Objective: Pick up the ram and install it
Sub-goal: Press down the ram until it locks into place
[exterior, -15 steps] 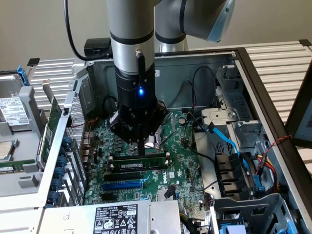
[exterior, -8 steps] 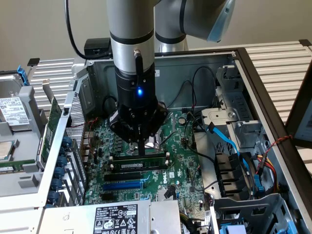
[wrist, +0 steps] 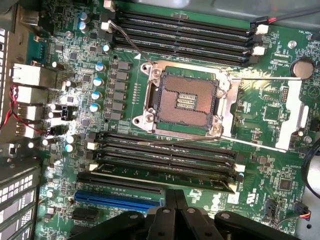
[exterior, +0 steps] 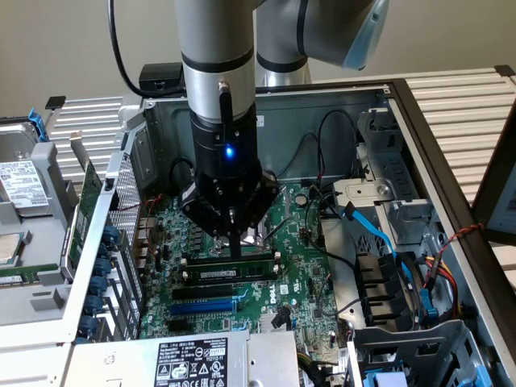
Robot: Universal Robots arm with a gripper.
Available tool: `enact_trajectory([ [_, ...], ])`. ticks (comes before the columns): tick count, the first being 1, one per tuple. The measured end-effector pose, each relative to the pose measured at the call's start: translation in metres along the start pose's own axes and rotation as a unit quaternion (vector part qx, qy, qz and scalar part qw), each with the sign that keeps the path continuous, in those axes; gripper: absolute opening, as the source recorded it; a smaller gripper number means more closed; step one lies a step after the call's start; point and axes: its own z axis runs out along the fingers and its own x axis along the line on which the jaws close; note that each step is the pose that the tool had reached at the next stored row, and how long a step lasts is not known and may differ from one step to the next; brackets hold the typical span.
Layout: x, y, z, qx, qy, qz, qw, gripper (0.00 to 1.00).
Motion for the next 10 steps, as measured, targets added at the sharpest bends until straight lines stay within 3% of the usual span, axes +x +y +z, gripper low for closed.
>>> enact_trajectory([
  [3, -0.0001, -0.0001, 0.0000, 0.0051, -0.0009, 0.009, 0.9999, 0.11],
  [10, -0.0001, 0.0000, 0.0000, 0.0058, -0.0005, 0.017, 0.9998, 0.11],
])
